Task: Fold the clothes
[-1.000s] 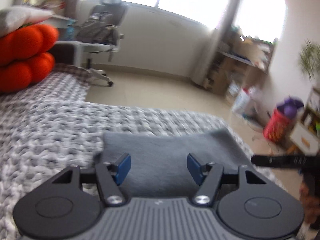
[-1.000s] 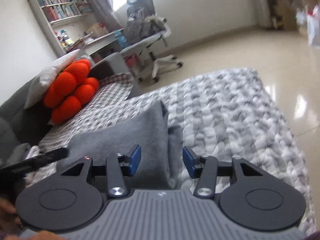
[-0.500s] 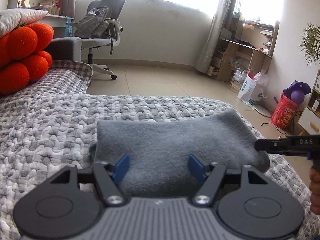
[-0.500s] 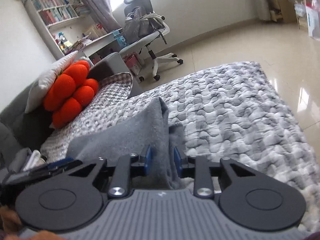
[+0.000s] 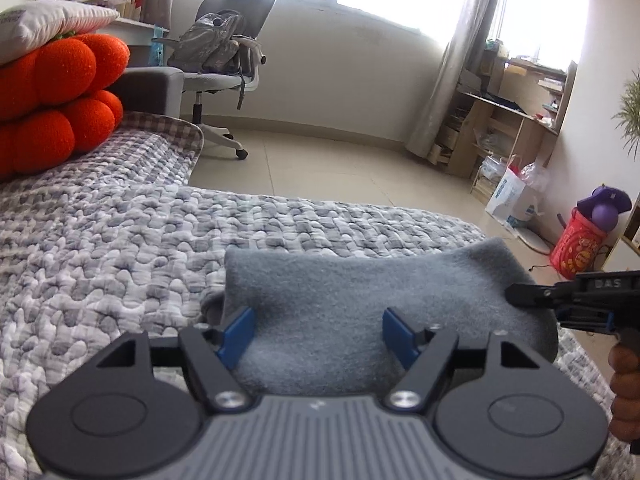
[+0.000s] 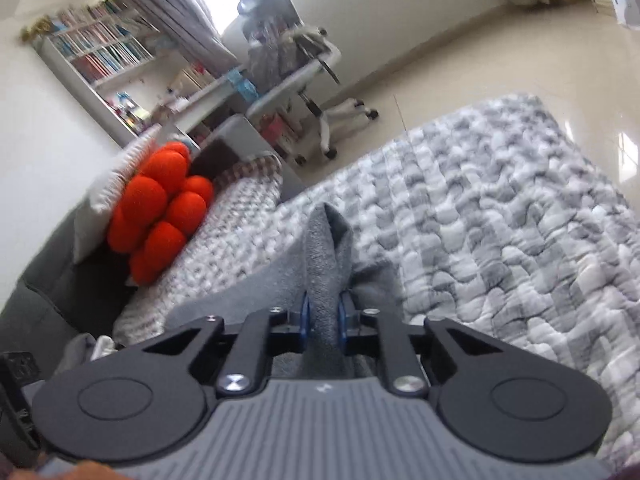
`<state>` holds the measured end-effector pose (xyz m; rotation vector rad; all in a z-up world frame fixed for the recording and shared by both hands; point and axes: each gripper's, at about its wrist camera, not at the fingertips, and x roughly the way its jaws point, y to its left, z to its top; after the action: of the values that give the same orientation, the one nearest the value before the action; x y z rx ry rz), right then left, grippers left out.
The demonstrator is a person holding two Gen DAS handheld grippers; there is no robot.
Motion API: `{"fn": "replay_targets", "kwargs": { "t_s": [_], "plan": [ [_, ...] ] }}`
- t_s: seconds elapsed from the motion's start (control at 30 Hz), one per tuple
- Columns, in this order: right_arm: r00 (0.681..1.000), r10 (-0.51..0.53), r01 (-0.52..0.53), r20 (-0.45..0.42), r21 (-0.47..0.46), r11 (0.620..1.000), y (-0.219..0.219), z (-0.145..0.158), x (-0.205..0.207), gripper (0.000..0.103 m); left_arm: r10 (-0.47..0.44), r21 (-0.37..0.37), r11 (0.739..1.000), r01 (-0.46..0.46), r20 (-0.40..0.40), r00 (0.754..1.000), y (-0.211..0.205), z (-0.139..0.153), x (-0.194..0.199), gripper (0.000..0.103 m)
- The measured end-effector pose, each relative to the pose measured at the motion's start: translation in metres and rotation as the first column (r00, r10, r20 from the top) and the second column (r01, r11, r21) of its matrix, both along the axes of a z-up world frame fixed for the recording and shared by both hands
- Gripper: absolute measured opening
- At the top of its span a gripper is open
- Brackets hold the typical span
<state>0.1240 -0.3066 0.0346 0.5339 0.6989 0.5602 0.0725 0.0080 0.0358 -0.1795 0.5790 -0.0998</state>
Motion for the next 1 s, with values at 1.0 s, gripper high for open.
{"fn": "replay_targets", "kwargs": {
  "t_s": [1.0],
  "plan": [
    [0.947, -0.065, 0.153, 0.314, -0.264, 0.952, 0.04, 0.028, -0.041, 0.041, 0.145, -0.198, 0.968, -0.156, -0.072, 0.987, 0.07, 0.004, -0.019, 0.046]
  ]
}}
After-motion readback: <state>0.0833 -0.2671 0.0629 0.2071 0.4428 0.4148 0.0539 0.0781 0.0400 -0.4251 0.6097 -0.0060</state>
